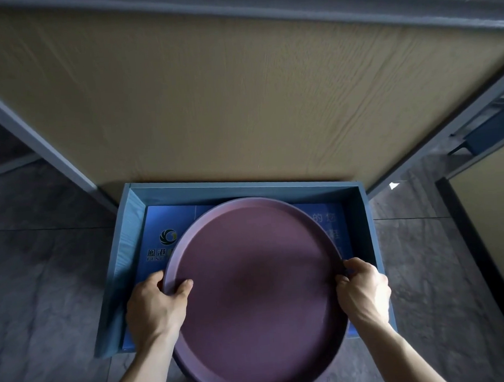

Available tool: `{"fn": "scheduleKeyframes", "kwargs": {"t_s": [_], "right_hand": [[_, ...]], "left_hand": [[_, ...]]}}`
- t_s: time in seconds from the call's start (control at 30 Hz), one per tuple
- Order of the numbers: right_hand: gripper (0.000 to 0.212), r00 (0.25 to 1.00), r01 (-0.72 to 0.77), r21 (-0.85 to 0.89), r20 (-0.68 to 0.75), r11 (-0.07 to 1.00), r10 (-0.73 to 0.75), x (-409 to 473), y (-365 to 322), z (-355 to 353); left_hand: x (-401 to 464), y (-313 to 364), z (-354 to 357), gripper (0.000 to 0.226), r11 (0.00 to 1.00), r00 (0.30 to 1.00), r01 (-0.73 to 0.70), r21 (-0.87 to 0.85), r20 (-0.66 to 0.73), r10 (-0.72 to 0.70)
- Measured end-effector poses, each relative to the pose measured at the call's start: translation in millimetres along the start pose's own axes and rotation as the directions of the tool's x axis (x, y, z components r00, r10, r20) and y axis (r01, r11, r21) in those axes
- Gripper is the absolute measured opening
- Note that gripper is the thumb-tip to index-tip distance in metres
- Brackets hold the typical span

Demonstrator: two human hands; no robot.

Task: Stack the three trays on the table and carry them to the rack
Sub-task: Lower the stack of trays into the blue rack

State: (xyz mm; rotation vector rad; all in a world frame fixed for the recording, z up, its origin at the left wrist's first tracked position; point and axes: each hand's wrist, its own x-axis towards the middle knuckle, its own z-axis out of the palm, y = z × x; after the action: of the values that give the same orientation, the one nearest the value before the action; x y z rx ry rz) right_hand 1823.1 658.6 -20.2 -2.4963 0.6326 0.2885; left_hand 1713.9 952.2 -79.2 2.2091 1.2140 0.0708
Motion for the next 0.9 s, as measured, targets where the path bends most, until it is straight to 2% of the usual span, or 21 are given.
{"fn": "scheduleKeyframes", "kwargs": {"t_s": [0.13, 0.43, 0.73, 0.9], "right_hand": [[0.023, 0.997, 0.072, -0.134, 0.012, 0.988, -0.071, 3, -2, 1], [0.011, 0.991, 0.129, -0.249, 0.013, 0.960, -0.130, 6, -4, 1], [0.021, 0.999, 0.047, -0.151, 0.014, 0.987, -0.046, 11, -2, 0], [0.027, 1.000, 0.007, -0.079, -0.012, 0.997, -0.008, 10, 1, 4]], "left_hand": [[1, 0, 0, 0.038, 1.000, 1.000, 0.005, 0.014, -0.001, -0.005], [-4, 8, -5, 0.038, 1.000, 1.000, 0.019, -0.021, 0.004, -0.019], [-5, 17, -8, 0.043, 1.000, 0.999, 0.027, -0.002, -0.020, -0.027], [-5, 12, -4, 0.053, 0.998, 0.999, 0.021, 0.066, -0.046, -0.018]]}}
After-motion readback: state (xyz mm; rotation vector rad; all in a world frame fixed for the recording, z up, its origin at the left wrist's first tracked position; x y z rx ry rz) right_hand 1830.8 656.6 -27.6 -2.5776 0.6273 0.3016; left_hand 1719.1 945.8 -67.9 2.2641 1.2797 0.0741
